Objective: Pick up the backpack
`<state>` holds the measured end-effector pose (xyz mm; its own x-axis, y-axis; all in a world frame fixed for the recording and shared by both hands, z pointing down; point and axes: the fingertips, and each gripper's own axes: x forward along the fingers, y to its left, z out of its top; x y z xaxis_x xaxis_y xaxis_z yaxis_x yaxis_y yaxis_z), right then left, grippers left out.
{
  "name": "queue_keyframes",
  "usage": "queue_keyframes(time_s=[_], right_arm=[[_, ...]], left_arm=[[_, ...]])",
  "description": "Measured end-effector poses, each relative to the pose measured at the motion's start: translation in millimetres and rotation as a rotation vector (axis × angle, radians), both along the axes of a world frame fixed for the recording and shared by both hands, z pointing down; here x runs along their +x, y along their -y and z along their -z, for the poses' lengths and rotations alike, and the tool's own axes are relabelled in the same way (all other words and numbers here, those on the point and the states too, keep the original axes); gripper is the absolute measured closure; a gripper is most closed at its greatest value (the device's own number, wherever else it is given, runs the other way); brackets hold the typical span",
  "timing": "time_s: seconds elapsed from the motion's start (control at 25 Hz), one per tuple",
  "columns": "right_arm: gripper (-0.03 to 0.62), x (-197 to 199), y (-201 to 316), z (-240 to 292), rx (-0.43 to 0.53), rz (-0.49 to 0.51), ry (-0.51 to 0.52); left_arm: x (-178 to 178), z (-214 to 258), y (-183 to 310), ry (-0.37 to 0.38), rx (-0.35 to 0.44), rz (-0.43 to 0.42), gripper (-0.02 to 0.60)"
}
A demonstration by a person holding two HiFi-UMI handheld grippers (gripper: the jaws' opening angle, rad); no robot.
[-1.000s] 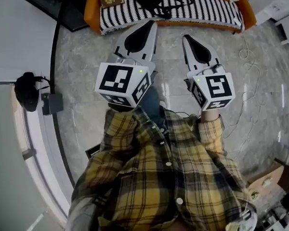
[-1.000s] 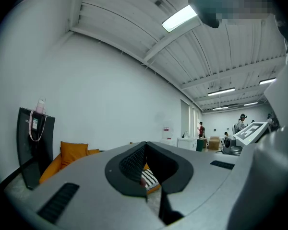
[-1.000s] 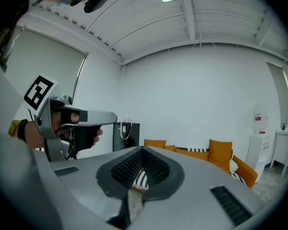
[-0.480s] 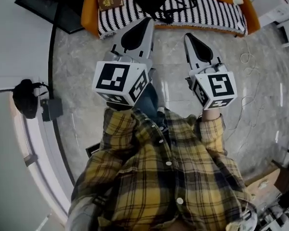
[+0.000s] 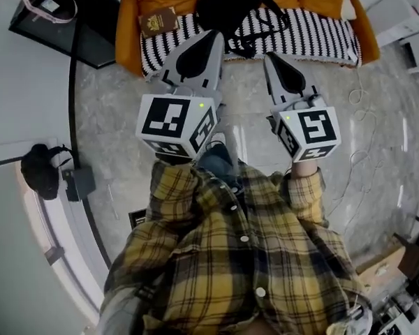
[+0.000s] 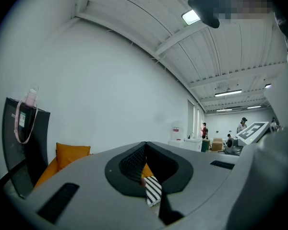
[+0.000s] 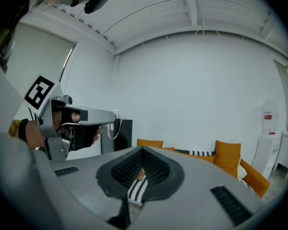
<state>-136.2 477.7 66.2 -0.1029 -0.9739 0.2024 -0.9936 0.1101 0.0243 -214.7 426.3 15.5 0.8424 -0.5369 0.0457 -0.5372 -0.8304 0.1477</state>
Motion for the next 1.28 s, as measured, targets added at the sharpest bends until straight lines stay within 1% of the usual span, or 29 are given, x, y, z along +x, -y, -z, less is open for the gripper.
queue_keyframes(time_s=[0.2, 0.4, 0.6, 0.8, 1.0, 1.16, 1.28], right_arm=[[0.579, 3.1, 43.8, 0.7, 0.003, -0.012, -0.005], [0.579, 9.7, 68.8, -4.9, -0.019, -0.034, -0.017], [0.579, 32.6, 82.9, -10.4, -0.026, -0.066, -0.006], [0.579, 55.1, 111.9, -11.9, -0.014, -0.062, -0.005], [0.579, 87.4, 158.4, -16.9, -0.01, -0.037, 0.005], [0.579, 120.1, 205.1, -19.5, -0.021, 0.0, 0.002], [0.579, 151.4, 241.2, -16.9, -0.036, 0.027, 0.004]], left_arm=[[0.0, -0.2, 42.3, 0.011, 0.005, -0.006, 0.565], [-1.3, -7.5, 70.7, 0.013, -0.012, -0.004, 0.565], [9.2, -15.2, 87.7, 0.018, -0.023, -0.009, 0.565], [24.5, -16.3, 117.2, 0.019, -0.013, 0.012, 0.565], [54.5, -22.3, 159.6, 0.038, -0.011, 0.043, 0.565], [89.9, -25.7, 205.7, 0.043, -0.024, 0.071, 0.565], [120.9, -26.7, 240.3, 0.06, -0.048, 0.099, 0.565]])
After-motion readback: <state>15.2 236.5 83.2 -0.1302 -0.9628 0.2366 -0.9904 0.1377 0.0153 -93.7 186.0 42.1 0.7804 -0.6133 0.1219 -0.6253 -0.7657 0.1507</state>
